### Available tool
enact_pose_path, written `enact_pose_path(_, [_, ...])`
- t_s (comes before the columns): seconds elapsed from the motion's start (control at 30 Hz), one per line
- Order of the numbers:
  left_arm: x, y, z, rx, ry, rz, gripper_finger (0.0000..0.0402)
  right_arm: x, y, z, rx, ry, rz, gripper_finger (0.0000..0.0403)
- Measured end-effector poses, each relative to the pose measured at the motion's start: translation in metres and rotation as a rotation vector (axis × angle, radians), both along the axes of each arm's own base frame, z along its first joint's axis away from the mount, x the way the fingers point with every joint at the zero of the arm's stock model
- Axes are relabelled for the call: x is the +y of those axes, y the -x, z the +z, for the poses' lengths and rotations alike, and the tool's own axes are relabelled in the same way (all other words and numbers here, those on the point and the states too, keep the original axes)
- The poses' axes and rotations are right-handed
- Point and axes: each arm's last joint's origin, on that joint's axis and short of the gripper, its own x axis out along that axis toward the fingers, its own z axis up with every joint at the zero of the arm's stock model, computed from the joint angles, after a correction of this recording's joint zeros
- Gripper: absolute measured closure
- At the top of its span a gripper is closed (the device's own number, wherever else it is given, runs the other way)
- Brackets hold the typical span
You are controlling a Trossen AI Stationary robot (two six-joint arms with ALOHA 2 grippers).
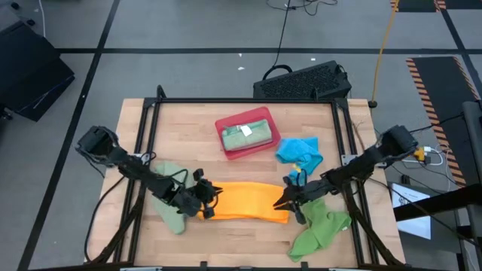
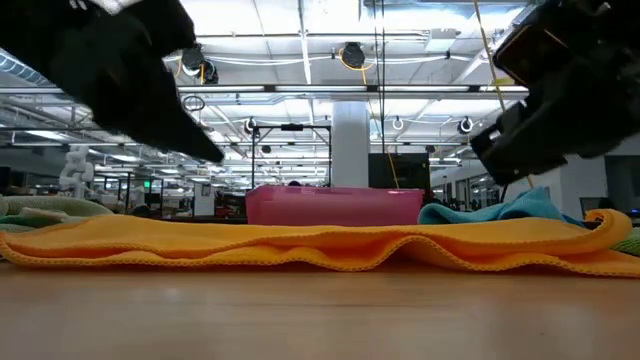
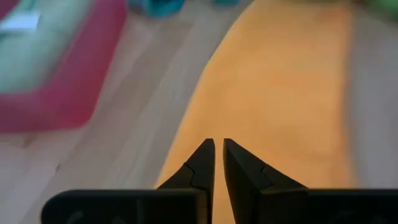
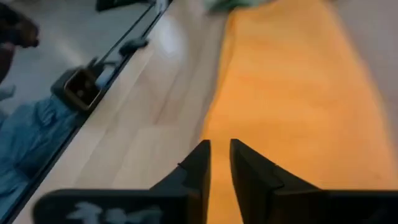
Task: Fold microfiber towels
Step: Fold the yellow microfiber cloth
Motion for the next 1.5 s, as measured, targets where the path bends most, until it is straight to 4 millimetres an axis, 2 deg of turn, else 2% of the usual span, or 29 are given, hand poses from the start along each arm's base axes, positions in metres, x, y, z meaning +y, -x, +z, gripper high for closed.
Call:
enact_pose_path(0.17, [0.008, -0.009, -0.026, 0.102, 0.049, 0.005, 0.0364, 0.006, -0.004, -0.021, 0.124, -0.045, 0.090, 0.0399])
enact_pose_path(0.3, [0.011, -0.011, -0.046, 0.176, 0.087, 0.015, 0.0364, 0.006, -0.002, -0.033, 0.218, -0.076, 0.091, 0.0395])
enact_pose_path(0.5, [0.012, -0.014, -0.057, 0.202, 0.083, 0.029, 0.0364, 0.008, -0.001, -0.037, 0.253, -0.099, 0.175, 0.0402])
enact_pose_path(0.63, [0.013, -0.013, -0.050, 0.210, 0.082, -0.020, 0.0364, 0.009, 0.000, -0.035, 0.258, -0.106, 0.214, 0.0402])
enact_pose_path(0.77, [0.013, -0.004, -0.030, 0.247, 0.113, -0.127, 0.0364, 0.009, 0.002, -0.029, 0.254, -0.104, 0.238, 0.0402])
enact_pose_path(0.9, [0.019, 0.006, -0.002, 0.226, 0.104, -0.111, 0.0364, 0.003, 0.003, -0.019, 0.237, -0.082, 0.216, 0.0402])
enact_pose_path(1.03, [0.033, 0.021, 0.011, 0.307, 0.124, -0.084, 0.0361, -0.007, 0.006, -0.014, 0.272, -0.017, 0.159, 0.0403])
enact_pose_path(1.1, [0.041, 0.026, 0.014, 0.356, 0.147, -0.053, 0.0346, -0.012, 0.006, -0.010, 0.262, 0.012, 0.135, 0.0403])
enact_pose_path(1.2, [0.052, 0.029, 0.012, 0.433, 0.203, -0.032, 0.0301, -0.018, 0.005, -0.004, 0.217, 0.053, 0.117, 0.0403])
enact_pose_path(1.37, [0.061, 0.024, 0.010, 0.472, 0.284, -0.108, 0.0216, -0.024, 0.002, 0.003, 0.149, 0.096, 0.111, 0.0403])
enact_pose_path(1.5, [0.065, 0.022, 0.012, 0.464, 0.288, -0.137, 0.0175, -0.025, 0.002, 0.004, 0.135, 0.111, 0.121, 0.0403])
